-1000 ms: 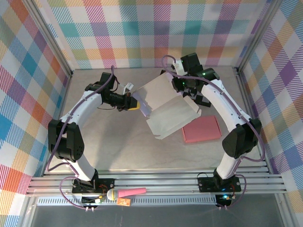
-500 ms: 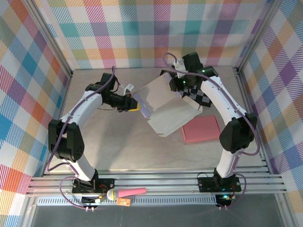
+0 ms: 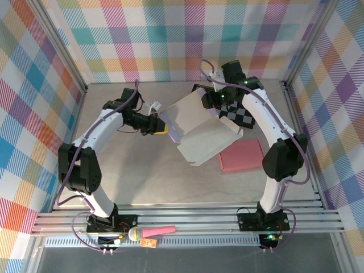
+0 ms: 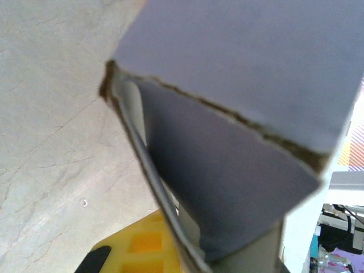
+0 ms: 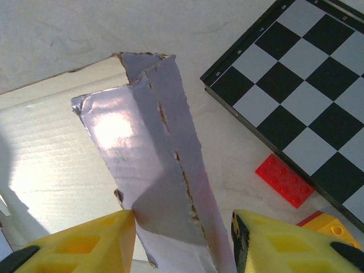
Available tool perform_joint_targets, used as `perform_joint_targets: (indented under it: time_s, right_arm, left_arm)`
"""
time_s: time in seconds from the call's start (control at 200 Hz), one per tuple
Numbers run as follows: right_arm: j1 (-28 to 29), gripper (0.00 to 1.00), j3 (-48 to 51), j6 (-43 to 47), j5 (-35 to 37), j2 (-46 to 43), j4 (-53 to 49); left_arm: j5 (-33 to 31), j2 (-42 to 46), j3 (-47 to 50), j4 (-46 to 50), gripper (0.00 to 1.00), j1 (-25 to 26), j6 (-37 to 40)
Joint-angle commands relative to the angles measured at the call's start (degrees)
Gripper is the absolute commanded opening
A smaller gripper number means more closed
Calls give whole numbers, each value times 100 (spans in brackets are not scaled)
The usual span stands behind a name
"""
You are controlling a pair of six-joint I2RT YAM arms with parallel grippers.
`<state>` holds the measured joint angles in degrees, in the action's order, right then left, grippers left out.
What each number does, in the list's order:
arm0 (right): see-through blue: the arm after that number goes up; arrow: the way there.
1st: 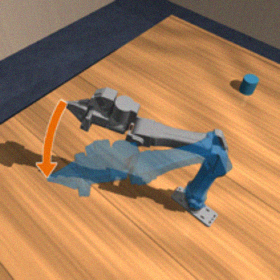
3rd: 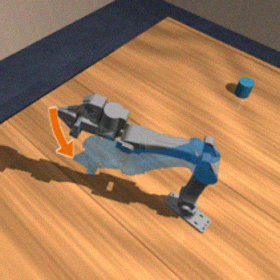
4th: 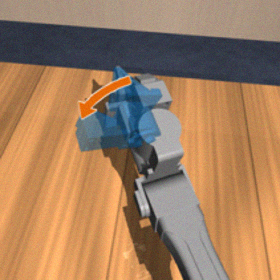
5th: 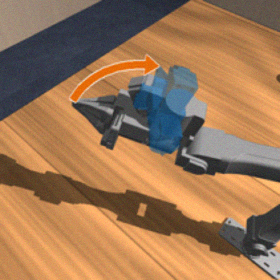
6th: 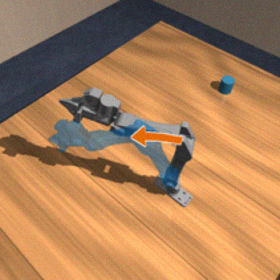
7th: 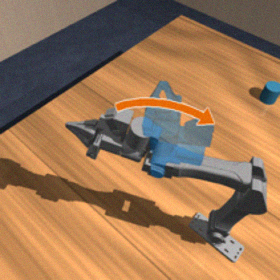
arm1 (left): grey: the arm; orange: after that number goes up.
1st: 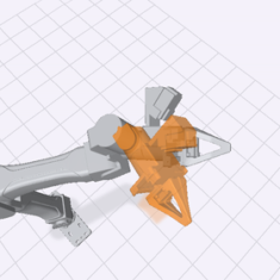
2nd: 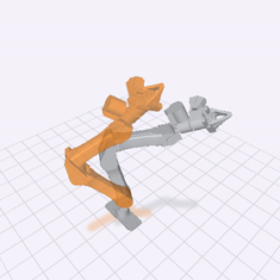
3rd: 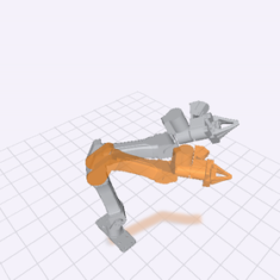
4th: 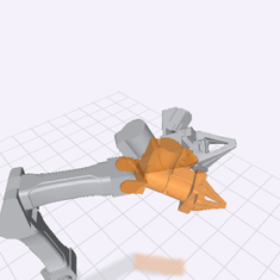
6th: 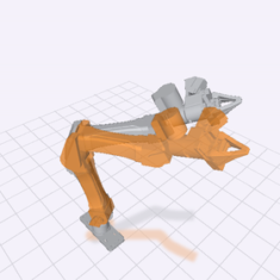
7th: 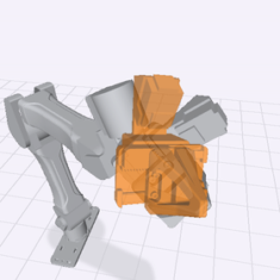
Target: Fold the paper box
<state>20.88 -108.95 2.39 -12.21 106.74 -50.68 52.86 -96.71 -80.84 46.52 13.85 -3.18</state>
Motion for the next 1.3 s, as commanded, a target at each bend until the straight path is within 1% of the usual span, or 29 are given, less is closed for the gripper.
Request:
perform_joint_targets:
  time_s: [0.0,0.06,0.125,0.265,0.415,0.49,0.615,0.705,0.79,0.94,1.13,1.295]
  right_arm:
    - [-41,48,-166,42,-354,82,-100]
    - [-47,47,-164,34,-332,106,-109]
    - [-46,44,-170,32,-243,128,-118]
    - [-22,41,-209,-5,189,190,-109]
    - [118,29,-235,-33,620,233,-77]
    - [266,24,-194,-57,1016,233,-32]
    - [513,10,-56,-253,1660,216,77]
    - [658,0,122,-487,2155,153,162]
    - [772,0,251,-752,2435,137,92]
    - [1091,0,662,-1258,2461,139,-62]
    - [1409,0,1412,-2065,2061,254,92]
    - [1547,0,1681,-2394,1775,461,234]
  left_arm:
    - [119,-53,-194,151,0,49,164]
    - [124,-54,-213,155,0,48,162]
    - [119,-72,-224,154,0,48,165]
    - [124,-103,-236,153,0,48,160]
    - [94,-122,-230,117,0,48,122]
    - [62,-151,-229,101,0,59,91]
    - [-9,-172,-213,85,0,74,51]
    - [-184,-187,-154,83,0,74,-21]
    - [-407,-228,-82,109,0,74,-139]
    - [-1039,-283,135,217,0,79,-529]
    - [-1864,-374,458,625,0,83,-798]
    - [-2461,-601,828,704,0,92,-930]
